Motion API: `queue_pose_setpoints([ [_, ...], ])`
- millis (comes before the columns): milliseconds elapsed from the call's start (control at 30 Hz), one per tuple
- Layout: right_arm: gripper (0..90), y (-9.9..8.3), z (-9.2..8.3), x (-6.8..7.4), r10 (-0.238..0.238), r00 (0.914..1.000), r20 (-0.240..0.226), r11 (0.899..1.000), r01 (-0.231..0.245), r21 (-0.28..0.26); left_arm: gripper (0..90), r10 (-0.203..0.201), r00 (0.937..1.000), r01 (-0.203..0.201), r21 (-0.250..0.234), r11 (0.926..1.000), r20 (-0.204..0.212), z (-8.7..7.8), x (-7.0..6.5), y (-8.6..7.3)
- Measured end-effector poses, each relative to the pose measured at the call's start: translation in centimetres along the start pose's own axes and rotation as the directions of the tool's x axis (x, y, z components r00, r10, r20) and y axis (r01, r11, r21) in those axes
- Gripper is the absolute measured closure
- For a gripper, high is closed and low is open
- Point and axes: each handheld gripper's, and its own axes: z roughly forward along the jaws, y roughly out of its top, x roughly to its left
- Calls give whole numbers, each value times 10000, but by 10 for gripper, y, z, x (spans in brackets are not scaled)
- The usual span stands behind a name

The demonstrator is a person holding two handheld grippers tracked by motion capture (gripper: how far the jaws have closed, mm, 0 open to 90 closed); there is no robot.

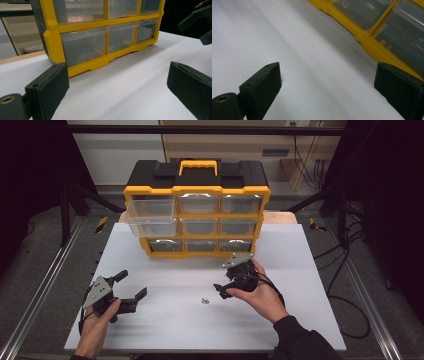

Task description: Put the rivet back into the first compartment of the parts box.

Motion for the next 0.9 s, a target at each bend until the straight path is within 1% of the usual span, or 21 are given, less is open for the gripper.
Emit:
queue_pose_setpoints([
  [67, 74, 1, 4, 2, -70, 9999, -104, 9999, 72, 150, 41, -36, 10000, 36, -16, 10000, 31, 0, 0, 0],
  [100, 74, 1, 6, 3, -225, 9996, -159, 9993, 230, 300, 39, -42, 10000, 42, -17, 10000, 28, 0, 0, 0],
  [133, 74, 2, 8, 5, -121, 9999, -97, 9991, 125, 400, 35, -99, 10000, 99, -73, 9999, 7, 0, 0, 0],
  [167, 74, 2, 9, 5, -331, 9992, -209, 9984, 340, 447, 35, -83, 10000, 83, -29, 10000, 7, 0, 1, 0],
  [267, 75, 3, 13, 7, -369, 9991, -205, 9975, 381, 600, 35, -150, 9999, 150, -14, 9999, -32, 0, 2, -1],
  [333, 76, 3, 16, 8, -519, 9983, -255, 9962, 535, 680, 34, -123, 9999, 123, 32, 9999, -108, -1, 2, -1],
  [367, 77, 4, 17, 9, -432, 9988, -246, 9965, 448, 702, 34, -104, 9998, 106, 82, 9999, -151, -1, 2, -1],
  [400, 79, 4, 18, 9, -548, 9982, -258, 9955, 566, 766, 33, -85, 9998, 88, 137, 9999, -197, -1, 2, -1],
  [500, 79, 5, 22, 10, -593, 9976, -371, 9945, 622, 841, 30, -117, 9992, 130, 328, 9994, -389, 0, 2, -2],
  [533, 81, 5, 22, 11, -580, 9974, -431, 9940, 617, 905, 30, -170, 9990, 185, 362, 9992, -405, 0, 3, -3],
  [567, 85, 6, 23, 12, -478, 9981, -376, 9947, 510, 889, 30, -190, 9988, 207, 397, 9990, -442, 0, 3, -3],
  [600, 89, 6, 24, 12, -609, 9973, -410, 9938, 645, 910, 30, -173, 9986, 196, 451, 9988, -502, 0, 4, -4],
  [633, 89, 6, 25, 12, -645, 9969, -453, 9935, 684, 910, 30, -169, 9984, 195, 473, 9987, -543, -1, 4, -4],
  [667, 93, 6, 26, 13, -559, 9975, -437, 9938, 598, 937, 30, -203, 9981, 230, 472, 9986, -574, -1, 4, -4],
  [700, 98, 7, 26, 12, -665, 9963, -542, 9926, 716, 986, 30, -225, 9980, 253, 473, 9986, -588, -1, 4, -4],
  [733, 101, 7, 27, 13, -618, 9967, -530, 9928, 668, 992, 30, -232, 9979, 260, 458, 9986, -599, -1, 4, -4],
  [767, 102, 7, 28, 13, -770, 9953, -591, 9912, 828, 1036, 30, -228, 9979, 256, 461, 9986, -610, -2, 4, -4],
  [800, 107, 7, 29, 13, -807, 9947, -630, 9908, 869, 1038, 30, -233, 9978, 260, 435, 9987, -618, -2, 4, -4],
  [833, 113, 8, 31, 14, -810, 9949, -596, 9898, 873, 1124, 30, -229, 9979, 255, 424, 9988, -610, -2, 4, -4],
  [867, 115, 8, 31, 14, -859, 9941, -666, 9878, 936, 1244, 30, -223, 9979, 247, 397, 9989, -603, -3, 4, -4],
  [900, 116, 9, 32, 16, -760, 9947, -687, 9879, 844, 1298, 30, -218, 9980, 241, 381, 9990, -589, -3, 4, -3],
])
